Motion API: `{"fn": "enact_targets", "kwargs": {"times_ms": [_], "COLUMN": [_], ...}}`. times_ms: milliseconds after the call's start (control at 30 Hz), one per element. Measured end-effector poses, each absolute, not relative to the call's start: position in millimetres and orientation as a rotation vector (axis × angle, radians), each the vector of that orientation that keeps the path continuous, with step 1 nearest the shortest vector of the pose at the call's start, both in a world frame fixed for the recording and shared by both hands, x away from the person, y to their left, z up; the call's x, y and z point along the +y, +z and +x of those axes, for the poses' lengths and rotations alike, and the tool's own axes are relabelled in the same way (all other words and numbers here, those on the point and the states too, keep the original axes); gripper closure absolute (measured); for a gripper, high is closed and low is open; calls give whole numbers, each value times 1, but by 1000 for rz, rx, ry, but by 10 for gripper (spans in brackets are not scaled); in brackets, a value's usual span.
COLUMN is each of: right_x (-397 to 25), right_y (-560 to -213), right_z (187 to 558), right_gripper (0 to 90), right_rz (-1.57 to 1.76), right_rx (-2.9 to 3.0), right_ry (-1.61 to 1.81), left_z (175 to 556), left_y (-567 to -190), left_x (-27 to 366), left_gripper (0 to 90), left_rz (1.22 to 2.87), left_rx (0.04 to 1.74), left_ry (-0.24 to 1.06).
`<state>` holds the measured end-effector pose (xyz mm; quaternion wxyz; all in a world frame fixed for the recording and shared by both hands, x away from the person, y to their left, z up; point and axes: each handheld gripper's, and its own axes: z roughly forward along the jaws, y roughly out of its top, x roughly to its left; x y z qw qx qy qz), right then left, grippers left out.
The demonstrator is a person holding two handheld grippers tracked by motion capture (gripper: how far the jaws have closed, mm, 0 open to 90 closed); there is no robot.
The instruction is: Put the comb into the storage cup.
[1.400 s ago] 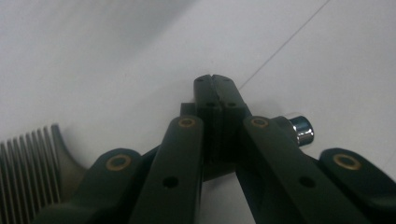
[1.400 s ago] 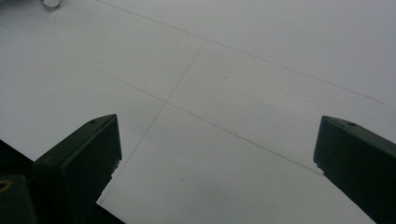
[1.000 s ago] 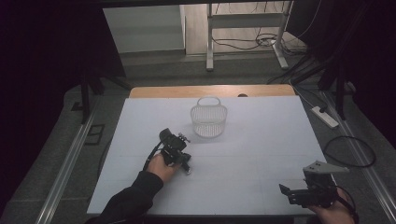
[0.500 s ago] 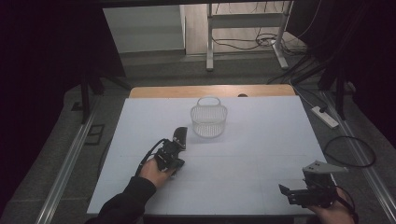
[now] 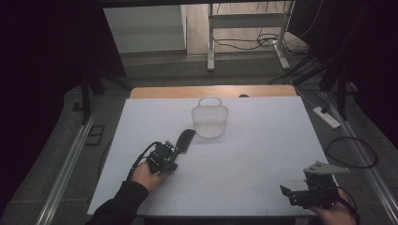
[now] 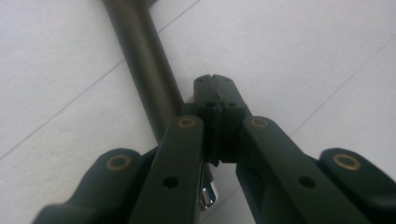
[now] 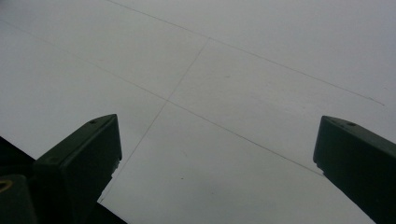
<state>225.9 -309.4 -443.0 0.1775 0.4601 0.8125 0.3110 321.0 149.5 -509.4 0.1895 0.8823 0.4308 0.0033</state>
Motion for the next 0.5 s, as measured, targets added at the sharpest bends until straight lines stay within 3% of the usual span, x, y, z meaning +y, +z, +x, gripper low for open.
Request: {"fn": "enact_targets", "kwargs": {"times_ms": [500], "right_x": [-309], "right_y": [-443], "right_z": [226], "right_gripper": [15], "right_rz": [1300], "right_rx": [2300], "right_ry": [877], "left_z": [318], "left_y": [-506], "left_x": [169], "left_gripper": [890], "left_rz": [2454], "left_rx": [1277], "left_ry": [49]}}
